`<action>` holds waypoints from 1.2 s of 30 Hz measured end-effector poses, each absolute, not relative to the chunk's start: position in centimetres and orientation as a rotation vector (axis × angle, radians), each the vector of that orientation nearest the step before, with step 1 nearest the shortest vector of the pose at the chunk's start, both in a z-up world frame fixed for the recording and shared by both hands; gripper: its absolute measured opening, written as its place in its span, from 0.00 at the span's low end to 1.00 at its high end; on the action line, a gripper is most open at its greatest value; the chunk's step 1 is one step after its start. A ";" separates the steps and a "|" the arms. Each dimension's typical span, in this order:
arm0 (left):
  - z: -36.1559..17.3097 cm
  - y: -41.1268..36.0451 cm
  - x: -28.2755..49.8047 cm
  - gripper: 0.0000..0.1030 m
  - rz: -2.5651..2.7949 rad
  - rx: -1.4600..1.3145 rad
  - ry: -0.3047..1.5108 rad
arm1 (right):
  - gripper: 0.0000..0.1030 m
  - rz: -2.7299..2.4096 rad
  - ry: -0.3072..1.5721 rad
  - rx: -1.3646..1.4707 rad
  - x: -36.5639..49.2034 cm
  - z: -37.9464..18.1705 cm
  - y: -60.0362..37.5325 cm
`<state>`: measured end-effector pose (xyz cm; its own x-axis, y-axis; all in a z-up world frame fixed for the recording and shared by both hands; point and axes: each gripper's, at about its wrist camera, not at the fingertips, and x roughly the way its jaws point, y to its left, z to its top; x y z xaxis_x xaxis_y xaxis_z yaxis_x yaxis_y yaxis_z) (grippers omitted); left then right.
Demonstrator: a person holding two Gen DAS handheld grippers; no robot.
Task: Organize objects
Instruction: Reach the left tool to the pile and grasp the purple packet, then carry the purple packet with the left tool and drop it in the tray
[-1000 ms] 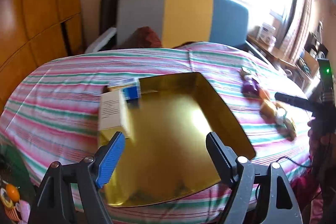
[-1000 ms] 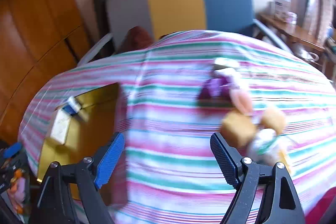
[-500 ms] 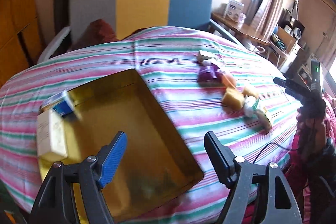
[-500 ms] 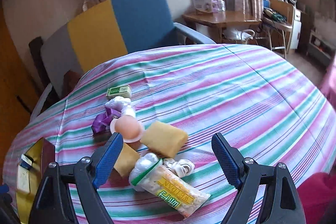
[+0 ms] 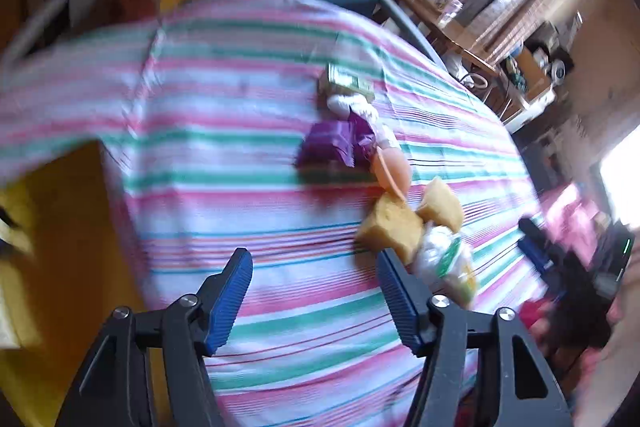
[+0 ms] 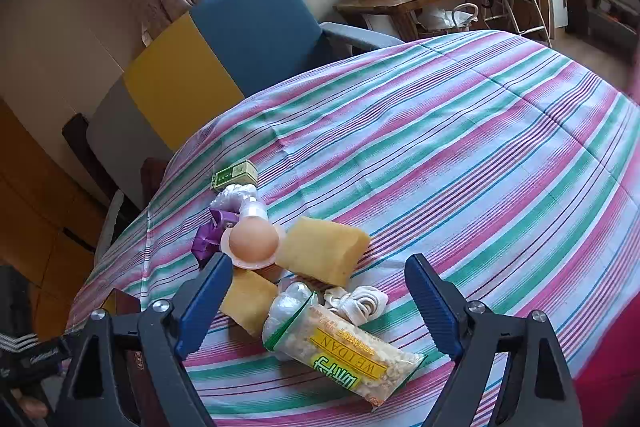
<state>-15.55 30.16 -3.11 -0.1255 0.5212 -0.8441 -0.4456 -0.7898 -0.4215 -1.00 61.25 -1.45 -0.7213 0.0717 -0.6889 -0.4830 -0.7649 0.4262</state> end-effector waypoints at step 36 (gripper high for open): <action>-9.0 40.0 -21.4 0.47 1.907 -1.502 0.208 | 0.90 2.492 1.024 -1.004 -1.5 -2.7 62.6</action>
<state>-21.37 39.97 -8.97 -0.0918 0.4150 -0.9052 -0.6003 -0.7483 -0.2822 -1.46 62.55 -2.66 -0.7252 -0.0165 -0.6883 -0.4724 -0.7154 0.5148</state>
